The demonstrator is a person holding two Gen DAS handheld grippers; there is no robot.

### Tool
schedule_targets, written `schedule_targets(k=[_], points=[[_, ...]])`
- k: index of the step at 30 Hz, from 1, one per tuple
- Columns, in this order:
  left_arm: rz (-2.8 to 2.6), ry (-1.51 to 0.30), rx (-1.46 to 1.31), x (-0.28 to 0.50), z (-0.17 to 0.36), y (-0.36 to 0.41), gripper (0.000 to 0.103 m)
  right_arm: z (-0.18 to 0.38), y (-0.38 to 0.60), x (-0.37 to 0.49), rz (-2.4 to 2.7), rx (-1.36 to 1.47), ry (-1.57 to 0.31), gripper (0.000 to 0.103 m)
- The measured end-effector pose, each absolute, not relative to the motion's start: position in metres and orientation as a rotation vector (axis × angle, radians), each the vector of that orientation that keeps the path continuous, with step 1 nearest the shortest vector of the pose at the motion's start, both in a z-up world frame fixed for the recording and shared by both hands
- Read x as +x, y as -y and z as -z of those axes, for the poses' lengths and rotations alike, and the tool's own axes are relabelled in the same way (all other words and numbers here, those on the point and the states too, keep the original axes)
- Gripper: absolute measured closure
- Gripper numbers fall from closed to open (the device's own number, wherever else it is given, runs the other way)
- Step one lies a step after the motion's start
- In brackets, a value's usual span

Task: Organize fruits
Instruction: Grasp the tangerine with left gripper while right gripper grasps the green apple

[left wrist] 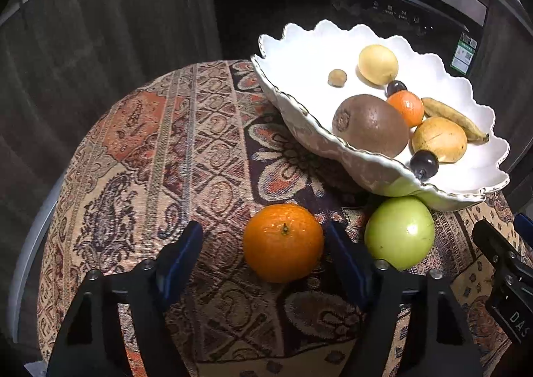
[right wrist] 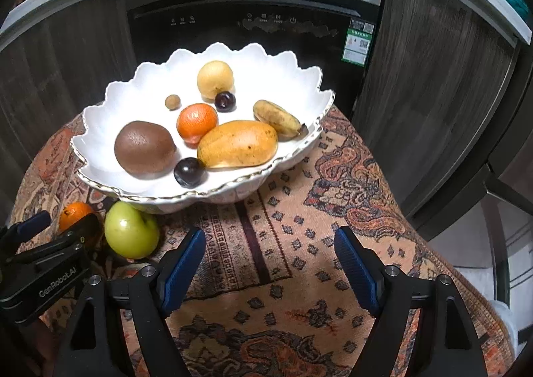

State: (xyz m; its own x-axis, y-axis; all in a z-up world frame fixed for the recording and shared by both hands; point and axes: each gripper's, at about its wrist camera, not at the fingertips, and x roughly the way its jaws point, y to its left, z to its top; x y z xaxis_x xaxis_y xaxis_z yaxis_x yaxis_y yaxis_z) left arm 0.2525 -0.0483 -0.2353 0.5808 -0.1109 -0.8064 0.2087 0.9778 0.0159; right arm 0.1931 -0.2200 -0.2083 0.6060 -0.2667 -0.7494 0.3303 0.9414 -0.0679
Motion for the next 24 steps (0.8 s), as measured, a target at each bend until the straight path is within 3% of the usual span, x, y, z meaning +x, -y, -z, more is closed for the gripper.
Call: schedule_targets(k=[7, 24], points=[[0.223, -0.947, 0.106, 0.254, 0.243, 0.054, 0.056, 0.212, 0.222, 0.193, 0.350, 0.079, -0.863, 0.023], [0.157, -0.867, 0.114, 0.229, 0.205, 0.000, 0.057, 0.192, 0.188, 0.184, 0.301, 0.029, -0.794, 0.023]])
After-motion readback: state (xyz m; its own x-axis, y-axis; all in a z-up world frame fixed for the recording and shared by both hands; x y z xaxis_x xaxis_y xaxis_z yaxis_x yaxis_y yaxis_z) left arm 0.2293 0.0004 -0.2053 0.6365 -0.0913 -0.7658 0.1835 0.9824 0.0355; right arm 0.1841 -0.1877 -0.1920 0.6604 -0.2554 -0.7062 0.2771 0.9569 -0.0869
